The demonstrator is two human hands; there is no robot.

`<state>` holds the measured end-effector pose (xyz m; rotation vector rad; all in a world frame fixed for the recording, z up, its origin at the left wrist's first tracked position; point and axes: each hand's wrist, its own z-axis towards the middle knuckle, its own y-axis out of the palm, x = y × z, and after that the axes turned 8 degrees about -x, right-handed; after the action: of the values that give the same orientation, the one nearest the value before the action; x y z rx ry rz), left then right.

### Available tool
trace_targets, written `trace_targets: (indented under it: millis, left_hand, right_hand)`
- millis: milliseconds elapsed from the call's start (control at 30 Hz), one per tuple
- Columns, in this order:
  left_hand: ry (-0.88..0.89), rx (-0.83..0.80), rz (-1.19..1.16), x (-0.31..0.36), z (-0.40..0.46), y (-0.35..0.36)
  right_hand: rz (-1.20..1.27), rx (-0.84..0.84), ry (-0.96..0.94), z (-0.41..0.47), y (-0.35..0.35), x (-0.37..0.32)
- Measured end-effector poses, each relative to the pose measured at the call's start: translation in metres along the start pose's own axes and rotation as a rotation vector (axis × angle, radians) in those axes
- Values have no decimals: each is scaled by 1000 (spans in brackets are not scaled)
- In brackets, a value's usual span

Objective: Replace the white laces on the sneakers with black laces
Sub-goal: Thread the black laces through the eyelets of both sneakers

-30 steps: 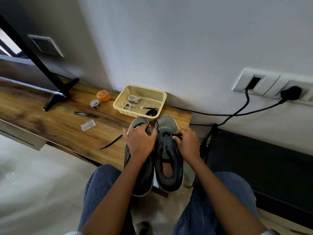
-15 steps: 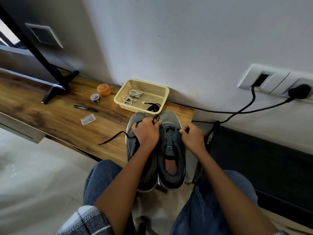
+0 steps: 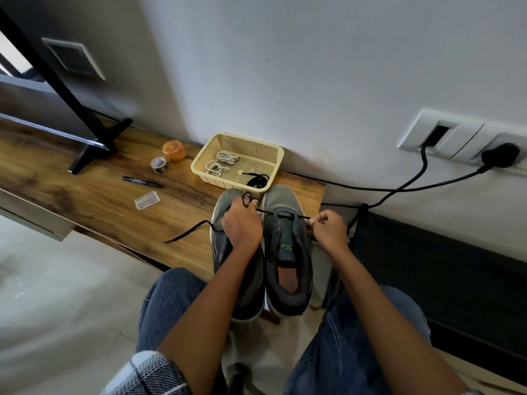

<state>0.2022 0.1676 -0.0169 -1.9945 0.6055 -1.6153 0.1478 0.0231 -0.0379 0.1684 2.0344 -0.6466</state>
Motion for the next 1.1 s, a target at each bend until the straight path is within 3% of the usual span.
trace_targets:
  millis: [200, 367, 500, 700, 900, 1100]
  left_hand:
    - [77, -93, 168, -4, 3, -10]
    - [278, -34, 351, -9, -4, -14]
    - [502, -34, 499, -3, -11, -12]
    - [438, -258, 663, 13, -8, -3]
    - [451, -279, 846, 23, -4, 8]
    - [476, -248, 890, 18, -1, 12]
  right_hand:
    - [-169, -61, -163, -5, -2, -1]
    - [-338, -40, -330, -7, 6, -2]
    - [-532, -42, -348, -4, 10, -10]
    - [-594, -83, -382, 6, 7, -8]
    - [-926, -106, -632, 3, 4, -5]
    - [-955, -127, -632, 8, 4, -9]
